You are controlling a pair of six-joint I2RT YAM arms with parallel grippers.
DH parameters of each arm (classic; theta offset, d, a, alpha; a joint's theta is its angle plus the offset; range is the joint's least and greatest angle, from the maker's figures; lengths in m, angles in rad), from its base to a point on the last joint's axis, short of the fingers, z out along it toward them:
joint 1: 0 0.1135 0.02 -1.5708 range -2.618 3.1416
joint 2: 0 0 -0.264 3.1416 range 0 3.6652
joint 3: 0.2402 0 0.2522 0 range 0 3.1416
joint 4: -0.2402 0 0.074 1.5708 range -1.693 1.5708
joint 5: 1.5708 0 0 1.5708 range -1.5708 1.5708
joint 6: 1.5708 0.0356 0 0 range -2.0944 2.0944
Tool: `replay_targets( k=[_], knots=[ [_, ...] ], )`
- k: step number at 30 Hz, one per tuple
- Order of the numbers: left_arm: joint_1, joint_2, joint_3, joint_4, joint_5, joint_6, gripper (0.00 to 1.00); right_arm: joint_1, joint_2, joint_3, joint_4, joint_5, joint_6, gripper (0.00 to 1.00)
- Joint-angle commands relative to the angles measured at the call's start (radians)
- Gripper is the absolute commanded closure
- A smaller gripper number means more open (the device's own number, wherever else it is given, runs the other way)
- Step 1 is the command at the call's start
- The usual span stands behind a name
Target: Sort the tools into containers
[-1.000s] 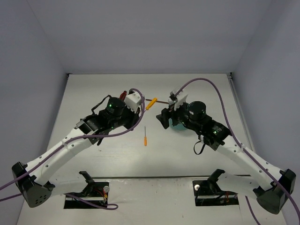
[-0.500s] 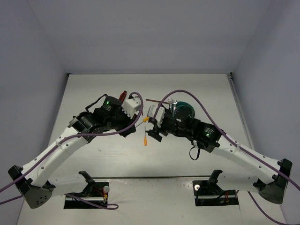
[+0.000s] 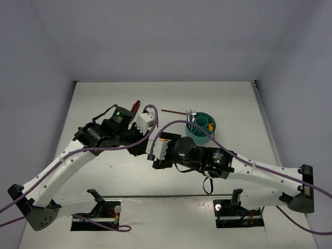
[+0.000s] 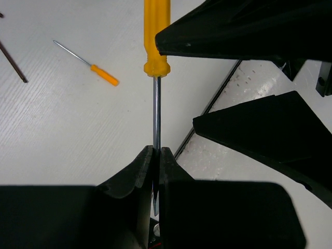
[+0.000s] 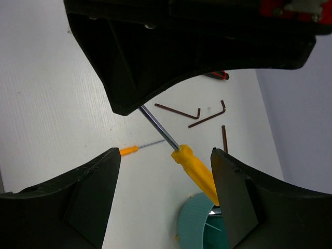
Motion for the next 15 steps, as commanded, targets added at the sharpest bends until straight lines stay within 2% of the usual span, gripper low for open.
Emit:
replay_targets(
  k=[1, 15],
  knots=[
    [0.008, -0.027, 0.051, -0.012, 0.036, 0.006, 1.0, 0.051, 0.007, 0.052, 0.044, 0.174, -0.066, 0.33],
    [0.008, -0.071, 0.042, -0.024, 0.133, -0.004, 1.0, 0.106, 0.09, 0.049, 0.045, 0.305, -0.106, 0.44]
  ],
)
